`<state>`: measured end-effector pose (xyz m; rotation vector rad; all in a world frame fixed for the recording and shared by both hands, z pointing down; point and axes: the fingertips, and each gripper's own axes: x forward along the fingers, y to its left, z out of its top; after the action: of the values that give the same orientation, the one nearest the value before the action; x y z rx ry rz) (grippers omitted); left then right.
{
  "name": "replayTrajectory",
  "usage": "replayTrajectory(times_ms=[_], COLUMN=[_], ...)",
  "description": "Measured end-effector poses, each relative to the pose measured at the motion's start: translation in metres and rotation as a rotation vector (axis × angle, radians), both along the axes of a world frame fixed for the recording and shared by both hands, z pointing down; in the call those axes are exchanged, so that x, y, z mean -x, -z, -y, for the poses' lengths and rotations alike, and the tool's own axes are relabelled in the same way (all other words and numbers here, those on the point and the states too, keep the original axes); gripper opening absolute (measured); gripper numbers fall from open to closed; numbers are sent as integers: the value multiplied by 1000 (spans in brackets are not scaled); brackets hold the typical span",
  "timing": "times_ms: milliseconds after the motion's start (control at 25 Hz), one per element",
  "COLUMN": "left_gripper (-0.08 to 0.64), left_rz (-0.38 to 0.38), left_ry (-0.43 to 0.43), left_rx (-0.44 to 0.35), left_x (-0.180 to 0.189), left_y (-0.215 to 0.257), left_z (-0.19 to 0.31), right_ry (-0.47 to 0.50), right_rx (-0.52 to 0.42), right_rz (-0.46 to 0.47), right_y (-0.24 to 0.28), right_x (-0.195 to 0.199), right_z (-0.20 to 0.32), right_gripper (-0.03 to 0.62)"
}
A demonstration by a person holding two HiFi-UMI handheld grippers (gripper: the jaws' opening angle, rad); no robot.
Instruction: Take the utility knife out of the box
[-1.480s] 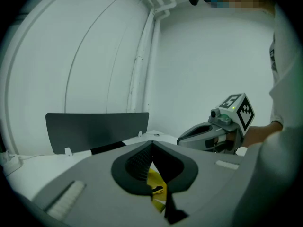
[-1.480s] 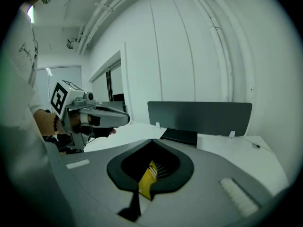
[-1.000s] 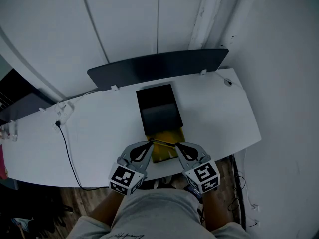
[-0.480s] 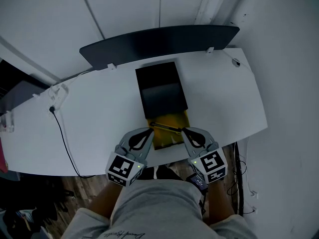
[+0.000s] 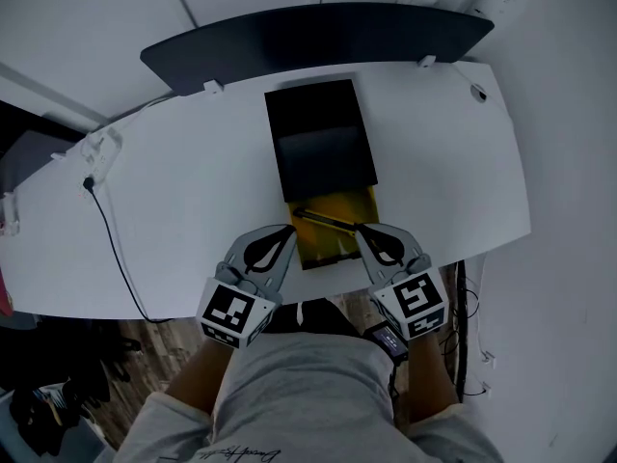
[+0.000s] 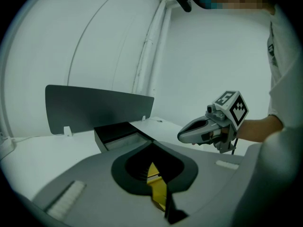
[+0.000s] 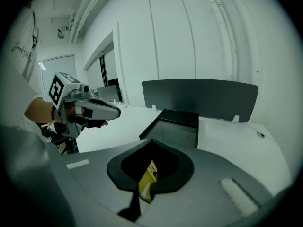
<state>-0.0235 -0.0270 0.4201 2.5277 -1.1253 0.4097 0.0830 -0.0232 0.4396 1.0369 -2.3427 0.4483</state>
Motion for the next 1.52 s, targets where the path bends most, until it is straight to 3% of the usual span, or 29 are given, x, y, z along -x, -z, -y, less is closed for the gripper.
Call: replayTrajectory(times_ms=[560, 920, 1520], left_gripper=[0, 0, 0], left_rz=[13, -1, -9], left_ry=[2, -10, 18], left_rx=[56, 73, 141], left_x=[7, 5, 15], left_y=[-37, -49, -73], left_z=[1, 6, 9], right_ry=[90, 160, 379], right_rx=[82, 142, 239], right_rz=[-102, -229, -497], right_y=[-52, -87, -142], right_x=[14, 20, 29], right_z=[6, 10, 5], right_gripper=[15, 16, 120])
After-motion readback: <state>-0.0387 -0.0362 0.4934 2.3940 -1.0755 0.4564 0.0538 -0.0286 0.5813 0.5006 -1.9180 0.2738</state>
